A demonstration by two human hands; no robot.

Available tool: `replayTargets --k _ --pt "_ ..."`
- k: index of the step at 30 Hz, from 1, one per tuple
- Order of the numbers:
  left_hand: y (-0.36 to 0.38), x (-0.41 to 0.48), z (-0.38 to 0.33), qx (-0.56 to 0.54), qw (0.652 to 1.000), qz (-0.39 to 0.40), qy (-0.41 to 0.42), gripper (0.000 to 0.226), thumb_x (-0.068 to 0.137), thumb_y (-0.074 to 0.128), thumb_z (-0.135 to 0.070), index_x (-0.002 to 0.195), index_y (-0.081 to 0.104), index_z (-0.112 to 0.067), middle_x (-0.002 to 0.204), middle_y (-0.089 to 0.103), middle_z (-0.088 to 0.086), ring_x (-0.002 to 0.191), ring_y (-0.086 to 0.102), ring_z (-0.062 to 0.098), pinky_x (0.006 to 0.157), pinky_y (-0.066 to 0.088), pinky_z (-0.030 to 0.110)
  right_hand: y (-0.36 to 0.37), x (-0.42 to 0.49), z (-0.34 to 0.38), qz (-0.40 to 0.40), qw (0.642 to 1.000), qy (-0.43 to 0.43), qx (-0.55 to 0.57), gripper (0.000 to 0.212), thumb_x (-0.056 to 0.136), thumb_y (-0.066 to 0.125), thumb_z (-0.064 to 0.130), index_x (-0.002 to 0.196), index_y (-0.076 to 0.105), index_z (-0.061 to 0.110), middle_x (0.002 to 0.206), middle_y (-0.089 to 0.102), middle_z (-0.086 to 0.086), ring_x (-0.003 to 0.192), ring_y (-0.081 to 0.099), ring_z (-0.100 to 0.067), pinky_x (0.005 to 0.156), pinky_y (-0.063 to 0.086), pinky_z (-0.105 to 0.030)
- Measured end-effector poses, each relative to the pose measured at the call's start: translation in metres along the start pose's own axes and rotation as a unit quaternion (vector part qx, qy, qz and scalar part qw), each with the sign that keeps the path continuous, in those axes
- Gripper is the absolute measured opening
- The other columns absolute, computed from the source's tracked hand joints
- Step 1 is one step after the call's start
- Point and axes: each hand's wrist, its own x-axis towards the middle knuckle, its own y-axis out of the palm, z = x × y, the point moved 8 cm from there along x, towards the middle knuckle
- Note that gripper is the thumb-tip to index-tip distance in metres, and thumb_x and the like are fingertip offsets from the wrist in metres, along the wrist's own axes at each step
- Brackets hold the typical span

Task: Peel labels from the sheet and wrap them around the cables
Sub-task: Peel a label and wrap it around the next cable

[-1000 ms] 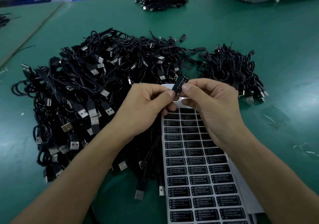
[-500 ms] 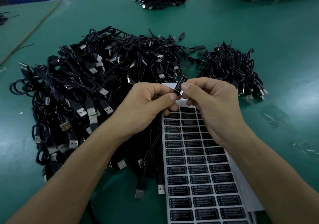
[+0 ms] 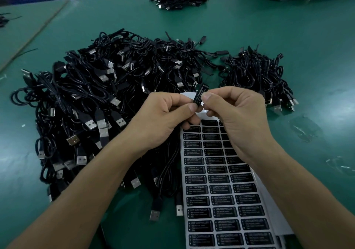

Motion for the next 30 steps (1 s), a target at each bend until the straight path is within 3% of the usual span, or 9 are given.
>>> replayTargets --k 30 --pt "0.0024 0.0007 0.0013 -0.007 1.0 0.008 0.008 0.015 0.096 0.063 -0.01 0.09 0.075 -0.016 0.07 0.074 -0.003 0.06 0.063 -0.002 0.059 0.046 0.008 -0.0032 -0.0019 0.0042 -0.032 0.999 -0.018 -0.04 0.016 0.086 0.075 0.006 0.074 0.071 0.015 0.066 0.071 0.004 0.06 0.062 -0.007 0.062 0.051 -0.019"
